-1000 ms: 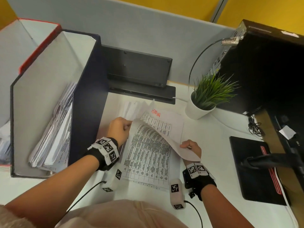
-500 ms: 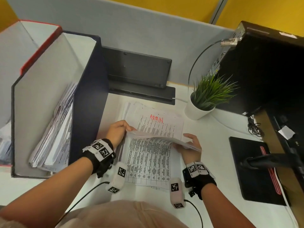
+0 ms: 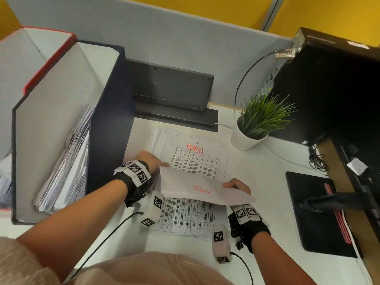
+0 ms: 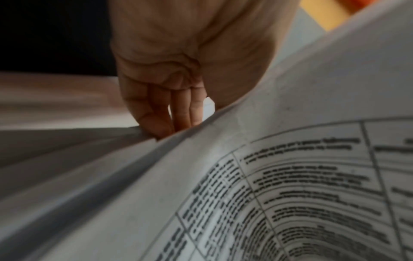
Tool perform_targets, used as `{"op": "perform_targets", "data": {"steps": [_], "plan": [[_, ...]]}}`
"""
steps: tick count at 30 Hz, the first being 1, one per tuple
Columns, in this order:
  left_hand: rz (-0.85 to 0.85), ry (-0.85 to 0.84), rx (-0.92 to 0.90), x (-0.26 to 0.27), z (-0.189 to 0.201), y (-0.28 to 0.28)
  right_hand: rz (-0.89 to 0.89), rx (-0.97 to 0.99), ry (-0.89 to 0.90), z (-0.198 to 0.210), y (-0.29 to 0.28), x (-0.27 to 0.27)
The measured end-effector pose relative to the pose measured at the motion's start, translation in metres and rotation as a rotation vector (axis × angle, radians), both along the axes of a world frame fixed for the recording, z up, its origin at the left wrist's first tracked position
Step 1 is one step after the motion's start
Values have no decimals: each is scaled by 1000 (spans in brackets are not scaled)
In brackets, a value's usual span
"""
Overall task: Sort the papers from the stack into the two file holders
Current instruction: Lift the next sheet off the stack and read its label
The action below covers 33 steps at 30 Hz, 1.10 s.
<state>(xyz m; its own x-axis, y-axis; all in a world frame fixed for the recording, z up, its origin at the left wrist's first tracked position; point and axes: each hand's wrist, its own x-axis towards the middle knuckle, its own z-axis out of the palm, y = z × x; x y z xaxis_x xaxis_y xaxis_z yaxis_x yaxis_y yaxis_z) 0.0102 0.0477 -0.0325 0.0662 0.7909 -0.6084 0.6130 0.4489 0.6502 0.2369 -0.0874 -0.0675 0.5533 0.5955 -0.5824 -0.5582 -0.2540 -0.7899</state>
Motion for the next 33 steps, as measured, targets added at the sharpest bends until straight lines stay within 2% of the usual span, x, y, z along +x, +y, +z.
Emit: {"op": "perform_targets", "data": {"steps": [5,11,17,19,23,26,30,33], "plan": [[37,-30,122,2,-11,-7,4,-12,-4,-1,0,-2],[-39,-56,218,-6,-18,-8,21,-76,-2,-4,5,4],[62,-350,153,-6,-13,-21,19,25,1,-4,7,4],[84,-412,131,-7,-14,-23,20,43,-123,-3,4,1],[128,-509,86,-8,-13,-25,103,46,-521,2,0,-7],[123,-584,62,-8,-9,-26,177,25,-628,7,1,-7],[116,-567,49,-4,-3,-25,238,54,-574,10,-1,-5],[116,-570,52,-2,3,-22,219,78,-383,19,1,-8]]}}
